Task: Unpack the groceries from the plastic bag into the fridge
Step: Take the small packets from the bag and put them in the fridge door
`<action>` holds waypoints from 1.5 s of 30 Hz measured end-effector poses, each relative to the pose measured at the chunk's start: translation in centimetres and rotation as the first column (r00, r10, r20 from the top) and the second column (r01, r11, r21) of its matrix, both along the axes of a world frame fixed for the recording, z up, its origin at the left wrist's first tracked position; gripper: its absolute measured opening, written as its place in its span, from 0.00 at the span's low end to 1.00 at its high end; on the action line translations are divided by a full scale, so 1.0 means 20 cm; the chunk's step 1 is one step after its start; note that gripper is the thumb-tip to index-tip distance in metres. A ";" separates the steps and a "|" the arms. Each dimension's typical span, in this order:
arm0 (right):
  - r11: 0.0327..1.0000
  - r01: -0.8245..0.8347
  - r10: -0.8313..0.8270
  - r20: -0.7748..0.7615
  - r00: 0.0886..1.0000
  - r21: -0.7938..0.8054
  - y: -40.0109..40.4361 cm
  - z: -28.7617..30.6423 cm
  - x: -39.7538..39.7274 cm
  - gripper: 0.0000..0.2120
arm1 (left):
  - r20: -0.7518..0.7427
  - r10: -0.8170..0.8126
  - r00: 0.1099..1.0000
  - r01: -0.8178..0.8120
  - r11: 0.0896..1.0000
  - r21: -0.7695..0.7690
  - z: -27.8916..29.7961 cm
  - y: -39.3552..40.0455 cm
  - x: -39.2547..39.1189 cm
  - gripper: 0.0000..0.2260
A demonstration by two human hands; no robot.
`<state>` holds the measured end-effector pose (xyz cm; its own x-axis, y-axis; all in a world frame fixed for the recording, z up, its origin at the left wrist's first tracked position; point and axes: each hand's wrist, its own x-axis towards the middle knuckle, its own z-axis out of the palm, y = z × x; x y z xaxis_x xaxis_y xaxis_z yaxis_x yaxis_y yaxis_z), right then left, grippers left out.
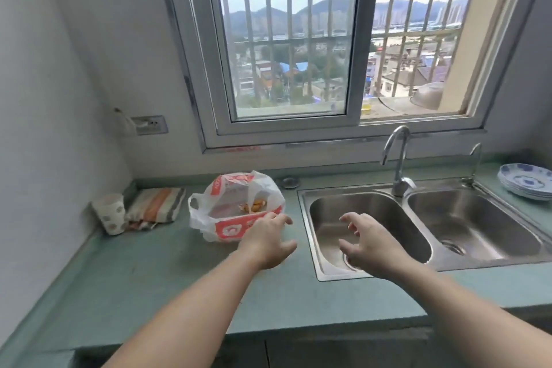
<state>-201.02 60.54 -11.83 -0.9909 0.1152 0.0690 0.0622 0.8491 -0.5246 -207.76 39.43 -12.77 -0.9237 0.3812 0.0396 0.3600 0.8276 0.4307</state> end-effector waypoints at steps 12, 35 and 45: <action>0.955 -0.290 0.294 0.071 0.953 -0.061 -0.33 -0.14 -0.84 0.19 | 0.141 0.330 0.933 -0.322 0.944 -0.078 -0.10 -0.39 -0.52 0.17; 0.966 -0.063 0.154 0.365 0.918 -0.250 -0.75 -0.68 -1.85 0.27 | 0.368 0.172 0.914 -0.135 0.983 -0.124 -0.80 -0.57 -1.45 0.26; 0.961 -0.264 0.277 0.349 0.895 -0.085 -0.60 -0.78 -2.03 0.21 | 0.176 0.017 0.984 0.004 0.993 -0.120 -0.92 -0.32 -1.74 0.18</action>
